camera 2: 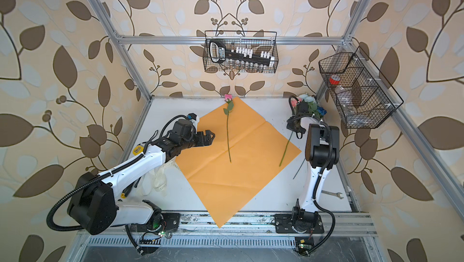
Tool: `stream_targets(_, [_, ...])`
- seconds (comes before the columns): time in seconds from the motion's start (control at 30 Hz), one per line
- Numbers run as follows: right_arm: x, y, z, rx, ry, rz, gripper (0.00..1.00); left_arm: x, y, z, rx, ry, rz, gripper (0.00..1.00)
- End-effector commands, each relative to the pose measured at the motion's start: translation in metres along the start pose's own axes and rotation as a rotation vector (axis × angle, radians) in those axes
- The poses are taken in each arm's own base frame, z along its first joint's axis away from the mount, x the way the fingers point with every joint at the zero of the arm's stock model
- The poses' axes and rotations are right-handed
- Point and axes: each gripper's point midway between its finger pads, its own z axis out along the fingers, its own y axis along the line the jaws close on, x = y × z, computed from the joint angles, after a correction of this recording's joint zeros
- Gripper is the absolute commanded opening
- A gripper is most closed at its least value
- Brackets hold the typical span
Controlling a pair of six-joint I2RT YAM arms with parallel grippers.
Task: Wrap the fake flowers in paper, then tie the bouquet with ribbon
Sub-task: 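Grasp a second pink rose stem with the right gripper, then carry the second pink rose onto the paper beside the first rose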
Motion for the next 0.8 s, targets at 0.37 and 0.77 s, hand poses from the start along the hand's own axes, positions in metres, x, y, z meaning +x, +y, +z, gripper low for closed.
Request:
stream_targets(0.37, [-0.009,0.062,-0.071,-0.153,-0.045,-0.072,0.00,-0.012,-0.004,0.000,0.018,-0.022,-0.033,0.99])
stream_targets(0.77, [0.041,0.190,-0.137,-0.434,-0.118,-0.154,0.00,-0.010,0.000,-0.001,0.004,-0.032,-0.042,0.99])
